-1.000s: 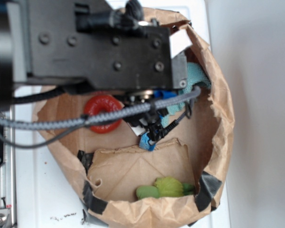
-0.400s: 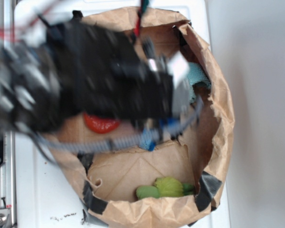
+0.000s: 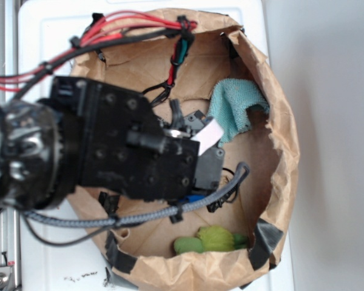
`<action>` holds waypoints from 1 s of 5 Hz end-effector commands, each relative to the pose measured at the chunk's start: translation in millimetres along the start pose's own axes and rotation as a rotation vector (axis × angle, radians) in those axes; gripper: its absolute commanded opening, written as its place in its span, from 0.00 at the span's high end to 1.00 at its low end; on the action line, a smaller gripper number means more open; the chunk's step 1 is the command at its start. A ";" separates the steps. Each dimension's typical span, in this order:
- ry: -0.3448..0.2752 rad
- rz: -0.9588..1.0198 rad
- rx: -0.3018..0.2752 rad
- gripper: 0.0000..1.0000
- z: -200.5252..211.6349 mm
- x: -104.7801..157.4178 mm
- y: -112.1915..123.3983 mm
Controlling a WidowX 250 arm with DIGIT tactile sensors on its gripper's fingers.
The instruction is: Grab the blue sponge.
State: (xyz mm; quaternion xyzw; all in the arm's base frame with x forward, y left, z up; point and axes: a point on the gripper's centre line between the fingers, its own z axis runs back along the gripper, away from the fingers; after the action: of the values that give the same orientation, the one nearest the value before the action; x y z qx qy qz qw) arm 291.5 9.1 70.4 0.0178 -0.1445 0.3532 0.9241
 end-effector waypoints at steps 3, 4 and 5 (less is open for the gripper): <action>0.015 0.102 -0.064 0.00 33.6 39.7 -7.7; -0.023 0.104 -0.035 0.00 21.6 33.9 -12.4; -0.034 0.087 0.008 0.00 10.2 30.1 -11.0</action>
State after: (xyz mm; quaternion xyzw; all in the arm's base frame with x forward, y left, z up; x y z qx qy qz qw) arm 317.2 14.1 72.6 0.0292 -0.1390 0.3934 0.9083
